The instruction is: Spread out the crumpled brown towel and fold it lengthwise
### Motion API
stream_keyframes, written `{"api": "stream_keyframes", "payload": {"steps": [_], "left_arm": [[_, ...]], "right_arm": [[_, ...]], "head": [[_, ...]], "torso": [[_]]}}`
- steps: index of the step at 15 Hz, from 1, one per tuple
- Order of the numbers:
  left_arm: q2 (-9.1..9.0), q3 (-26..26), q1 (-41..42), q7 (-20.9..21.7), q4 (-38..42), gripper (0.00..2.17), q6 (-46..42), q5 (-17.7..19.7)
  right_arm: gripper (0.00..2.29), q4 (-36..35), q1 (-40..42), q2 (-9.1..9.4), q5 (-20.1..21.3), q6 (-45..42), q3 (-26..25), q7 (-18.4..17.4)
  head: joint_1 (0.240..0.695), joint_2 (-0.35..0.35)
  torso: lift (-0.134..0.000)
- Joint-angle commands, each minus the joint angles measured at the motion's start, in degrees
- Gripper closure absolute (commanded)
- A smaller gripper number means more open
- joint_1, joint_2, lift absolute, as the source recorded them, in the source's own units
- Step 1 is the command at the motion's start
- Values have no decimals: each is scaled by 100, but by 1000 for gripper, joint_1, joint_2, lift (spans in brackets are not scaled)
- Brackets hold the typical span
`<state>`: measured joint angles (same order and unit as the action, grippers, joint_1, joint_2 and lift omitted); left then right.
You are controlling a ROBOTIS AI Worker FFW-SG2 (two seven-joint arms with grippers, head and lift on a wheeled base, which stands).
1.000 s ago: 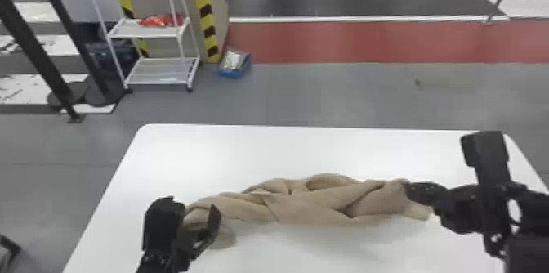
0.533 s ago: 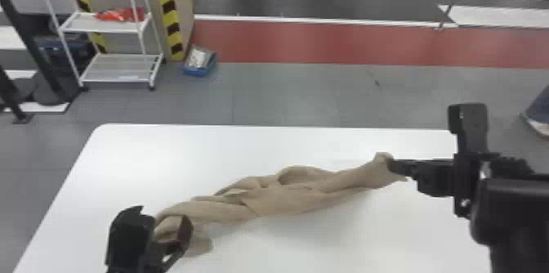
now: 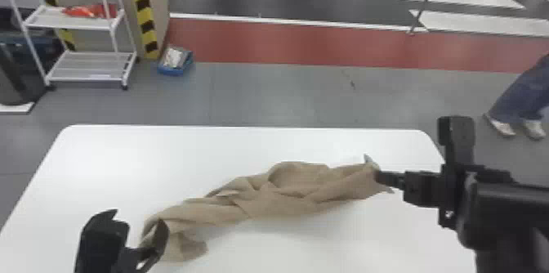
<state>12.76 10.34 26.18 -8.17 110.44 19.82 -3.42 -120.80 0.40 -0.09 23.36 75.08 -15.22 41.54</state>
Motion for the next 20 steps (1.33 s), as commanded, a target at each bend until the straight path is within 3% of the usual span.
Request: {"api": "stream_keyframes", "payload": {"steps": [1, 4, 5, 8, 10, 17, 18, 19, 20], "left_arm": [[-1, -5, -34, 9, -75, 211, 0, -1], [7, -14, -34, 17, -75, 211, -17, -1], [7, -14, -16, 17, -49, 211, -35, -1], [7, 21, 36, 9, -49, 211, -123, -10], [7, 65, 36, 35, -58, 211, -176, -36], [43, 65, 19, 105, -110, 211, -299, -36], [34, 65, -8, 114, -137, 211, -299, -36], [34, 56, -60, 114, -172, 211, -299, -36], [34, 39, -104, 114, -216, 211, -351, -36]], "right_arm": [[1652, -664, 470, 14, -156, 240, 98, -67], [1652, -1034, 39, 14, -191, 1500, -130, -252], [1652, -972, -321, 14, -139, 1500, -210, -384], [1649, 39, -1113, 14, -288, 1500, -508, -1183], [1649, 715, -1350, 14, -508, 1500, -754, -1289], [1602, 1577, -1033, 14, -297, 1500, -798, -1623], [1028, 1542, -902, 14, -279, 1500, -807, -1640], [137, 1463, -699, 14, -358, 1500, -842, -1640], [-1, 1375, -541, 14, -402, 1500, -957, -1632]], "head": [[695, -136], [695, -127], [695, -137], [695, -165], [695, -203], [695, -226], [695, -230], [695, -240], [695, -245]], "torso": [[0], [0], [0], [0], [0], [0], [0], [0], [0]]}}
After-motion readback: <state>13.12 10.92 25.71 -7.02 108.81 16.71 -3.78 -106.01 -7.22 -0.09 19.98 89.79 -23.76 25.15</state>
